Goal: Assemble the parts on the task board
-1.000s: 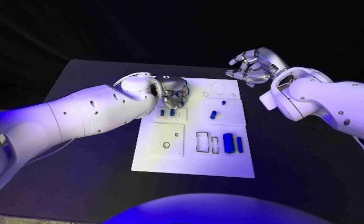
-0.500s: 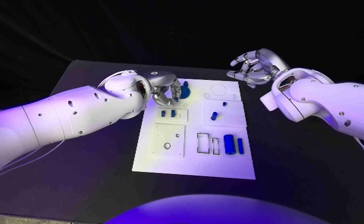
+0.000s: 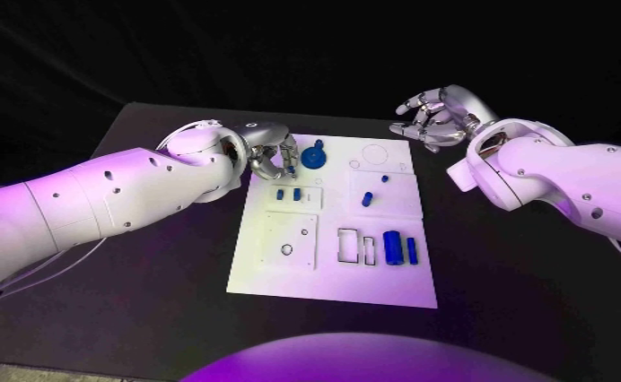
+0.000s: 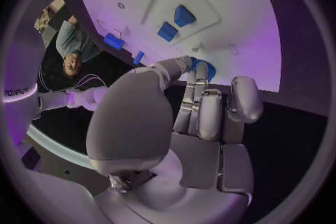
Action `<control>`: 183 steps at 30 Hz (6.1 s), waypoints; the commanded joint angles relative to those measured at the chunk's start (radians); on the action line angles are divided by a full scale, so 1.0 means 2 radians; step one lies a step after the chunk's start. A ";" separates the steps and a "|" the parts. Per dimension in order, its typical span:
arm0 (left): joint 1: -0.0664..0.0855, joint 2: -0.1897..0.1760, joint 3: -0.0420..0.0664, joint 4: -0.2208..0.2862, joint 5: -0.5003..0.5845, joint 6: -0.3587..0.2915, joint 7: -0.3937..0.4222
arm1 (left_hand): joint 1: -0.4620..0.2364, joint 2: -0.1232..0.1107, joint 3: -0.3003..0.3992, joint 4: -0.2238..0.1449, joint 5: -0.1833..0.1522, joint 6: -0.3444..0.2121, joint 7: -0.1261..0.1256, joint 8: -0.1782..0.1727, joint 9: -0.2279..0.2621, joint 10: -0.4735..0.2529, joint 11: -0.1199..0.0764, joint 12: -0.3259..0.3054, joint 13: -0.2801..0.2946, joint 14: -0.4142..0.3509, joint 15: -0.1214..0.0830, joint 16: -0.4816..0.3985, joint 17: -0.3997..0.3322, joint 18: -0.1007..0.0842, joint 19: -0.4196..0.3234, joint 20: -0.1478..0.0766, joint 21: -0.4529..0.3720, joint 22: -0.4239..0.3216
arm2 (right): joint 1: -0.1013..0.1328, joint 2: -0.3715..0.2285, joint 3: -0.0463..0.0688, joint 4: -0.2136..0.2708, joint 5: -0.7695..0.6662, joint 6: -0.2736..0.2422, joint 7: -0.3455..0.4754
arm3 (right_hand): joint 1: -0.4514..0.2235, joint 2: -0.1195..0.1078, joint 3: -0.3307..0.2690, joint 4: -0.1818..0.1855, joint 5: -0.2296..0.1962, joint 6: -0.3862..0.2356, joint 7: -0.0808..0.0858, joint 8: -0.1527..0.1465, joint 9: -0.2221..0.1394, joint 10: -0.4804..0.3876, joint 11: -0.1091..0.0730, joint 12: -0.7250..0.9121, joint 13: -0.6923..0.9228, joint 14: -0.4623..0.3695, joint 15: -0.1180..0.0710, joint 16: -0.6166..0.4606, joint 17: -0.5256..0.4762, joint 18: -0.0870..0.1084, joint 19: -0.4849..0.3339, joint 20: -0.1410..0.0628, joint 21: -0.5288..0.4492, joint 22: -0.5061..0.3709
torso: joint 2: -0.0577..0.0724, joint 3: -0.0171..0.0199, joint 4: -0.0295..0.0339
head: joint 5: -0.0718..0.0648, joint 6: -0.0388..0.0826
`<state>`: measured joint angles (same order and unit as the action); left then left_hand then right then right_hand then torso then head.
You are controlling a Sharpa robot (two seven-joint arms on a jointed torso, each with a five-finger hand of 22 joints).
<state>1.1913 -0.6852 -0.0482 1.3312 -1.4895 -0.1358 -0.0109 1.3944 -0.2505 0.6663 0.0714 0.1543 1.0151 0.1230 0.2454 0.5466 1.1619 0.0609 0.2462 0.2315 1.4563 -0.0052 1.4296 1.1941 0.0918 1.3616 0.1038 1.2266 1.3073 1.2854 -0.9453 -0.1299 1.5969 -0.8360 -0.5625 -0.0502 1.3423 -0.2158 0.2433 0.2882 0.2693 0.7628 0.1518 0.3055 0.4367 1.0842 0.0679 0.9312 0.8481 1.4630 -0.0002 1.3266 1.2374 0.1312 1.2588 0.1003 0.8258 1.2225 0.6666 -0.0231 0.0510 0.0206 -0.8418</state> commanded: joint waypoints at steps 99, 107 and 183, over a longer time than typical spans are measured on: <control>-0.005 0.005 -0.001 -0.021 0.014 0.015 -0.015 | -0.039 -0.012 -0.029 -0.010 0.018 -0.101 -0.008 -0.060 -0.031 -0.048 0.027 -0.053 0.004 -0.050 0.024 -0.031 -0.096 -0.001 -0.028 0.021 -0.035 0.072 | -0.001 0.001 0.000 -0.009 -0.057 0.053 -0.033 | 0.021 -0.002 0.009 -0.006 -0.017 0.000 0.001 0.027 -0.009 -0.053 0.003 -0.120 -0.110 -0.008 0.000 -0.018 -0.019 0.001 0.005 0.004 0.004 0.012 | 0.000 -0.0003 -0.0010 | 0.000 -0.005; -0.004 -0.017 0.007 -0.002 0.159 -0.051 0.042 | -0.049 -0.008 -0.039 0.005 0.014 -0.069 0.006 -0.034 -0.029 -0.046 0.025 -0.036 0.011 -0.068 0.022 -0.047 -0.137 0.004 -0.042 0.022 -0.057 0.065 | -0.001 0.004 0.000 -0.015 -0.157 0.113 -0.046 | 0.040 -0.032 0.122 -0.027 -0.032 0.064 -0.001 0.007 -0.025 -0.024 0.004 -0.251 -0.209 0.014 0.000 0.018 0.015 -0.012 0.042 0.000 0.088 0.061 | 0.000 -0.0002 -0.0015 | -0.003 -0.001; -0.005 -0.117 0.014 0.104 0.633 -0.017 0.164 | -0.031 0.017 -0.057 0.005 0.058 -0.066 0.023 0.002 -0.021 -0.058 0.025 0.003 0.017 -0.193 0.023 -0.210 -0.340 0.044 -0.186 0.021 -0.352 -0.040 | -0.067 0.080 -0.002 -0.057 -0.452 0.158 -0.119 | -0.020 -0.035 0.227 -0.130 -0.075 0.135 -0.007 -0.016 -0.022 0.039 0.007 -0.404 -0.318 0.030 0.002 0.062 0.055 -0.038 0.101 0.005 0.237 0.137 | 0.000 -0.0005 -0.0006 | -0.036 0.002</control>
<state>1.1817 -0.9216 -0.0219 1.5361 -0.2262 -0.1860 0.3151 1.3293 -0.2155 0.5574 0.0813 0.2734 0.8898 0.1662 0.2497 0.5044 1.0546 0.1109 0.2498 0.2666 1.0703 0.0413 1.0129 0.5160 0.1621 0.9846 0.1447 0.5285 1.2284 1.1603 -0.7906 -0.1266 1.4817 -1.7067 -0.2762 -0.2602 1.3059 -0.2812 0.6974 0.0334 0.1177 1.0267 0.1383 0.2707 0.3916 1.1578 0.0839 0.1303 0.2147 1.4668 0.0103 1.4486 1.3078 0.0612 1.4541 0.1126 1.2954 1.3073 0.6670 -0.0231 0.0491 -0.0511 -0.8375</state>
